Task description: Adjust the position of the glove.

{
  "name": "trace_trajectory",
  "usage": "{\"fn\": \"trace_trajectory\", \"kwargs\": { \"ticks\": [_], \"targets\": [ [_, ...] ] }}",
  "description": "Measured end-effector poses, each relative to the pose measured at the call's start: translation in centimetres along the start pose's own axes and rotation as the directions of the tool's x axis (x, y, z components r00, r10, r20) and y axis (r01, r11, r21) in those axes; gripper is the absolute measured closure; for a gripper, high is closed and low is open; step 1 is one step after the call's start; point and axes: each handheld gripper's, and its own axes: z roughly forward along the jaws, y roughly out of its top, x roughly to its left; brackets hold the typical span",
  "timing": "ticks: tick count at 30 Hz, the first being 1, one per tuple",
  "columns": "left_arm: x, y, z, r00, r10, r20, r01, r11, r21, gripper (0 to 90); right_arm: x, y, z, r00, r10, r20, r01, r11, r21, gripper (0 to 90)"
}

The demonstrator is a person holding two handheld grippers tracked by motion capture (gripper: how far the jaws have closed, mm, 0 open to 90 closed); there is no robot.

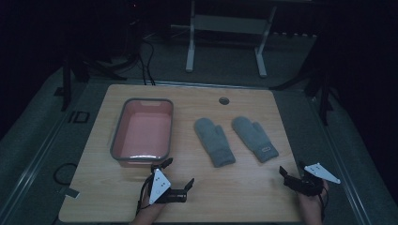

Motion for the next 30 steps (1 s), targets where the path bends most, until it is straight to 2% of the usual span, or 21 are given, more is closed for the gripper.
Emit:
{"fn": "trace_trajectory", "kwargs": {
  "ticks": [5, 8, 11, 15, 18, 20, 24, 30],
  "targets": [
    [0.0, 0.0, 0.0, 1.0, -0.002, 0.001, 0.002, 1.0, 0.002, 0.7, 0.0, 0.0, -0.2, 0.9996, 0.018, -0.022, -0.018, 1.0, -0.006, 13.2],
    [0.0, 0.0, 0.0, 1.0, -0.004, 0.001, 0.004, 1.0, 0.003, 0.7, 0.2, 0.7, -0.5, 0.9998, -0.015, 0.009, 0.015, 1.0, -0.004, 13.6],
    [0.0, 0.0, 0.0, 1.0, -0.003, 0.001, 0.003, 1.0, 0.003, 0.7, 0.6, 1.8, -0.8, 0.9993, -0.012, -0.035, 0.012, 1.0, -0.006, 16.7],
    [0.1, 0.0, 0.0, 1.0, -0.006, 0.001, 0.006, 1.0, 0.003, 0.7, 1.3, 3.1, -0.8, 0.9976, -0.04, -0.057, 0.04, 0.999, 0.003, 16.7],
    [0.1, 0.0, 0.0, 0.9999, -0.01, 0.003, 0.01, 0.9999, 0.002, 0.7, 2.4, 5.1, -0.6, 0.995, -0.067, -0.073, 0.067, 0.998, -0.009, 16.7],
    [0.1, 0.0, 0.0, 0.9999, -0.009, 0.004, 0.009, 1.0, 0.002, 0.7, 3.1, 6.3, -0.4, 0.9934, -0.076, -0.086, 0.072, 0.997, -0.04, 16.7],
    [0.1, 0.0, 0.0, 0.9999, -0.011, 0.006, 0.011, 0.9999, 0.001, 0.7, 4.2, 7.8, 0.3, 0.9899, -0.107, -0.093, 0.101, 0.993, -0.068, 16.7],
    [0.1, 0.0, 0.0, 0.9999, -0.012, 0.01, 0.012, 0.9999, 0.0, 0.7, 6.2, 9.9, 1.8, 0.9791, -0.144, -0.144, 0.137, 0.989, -0.056, 16.8]
  ]
}}
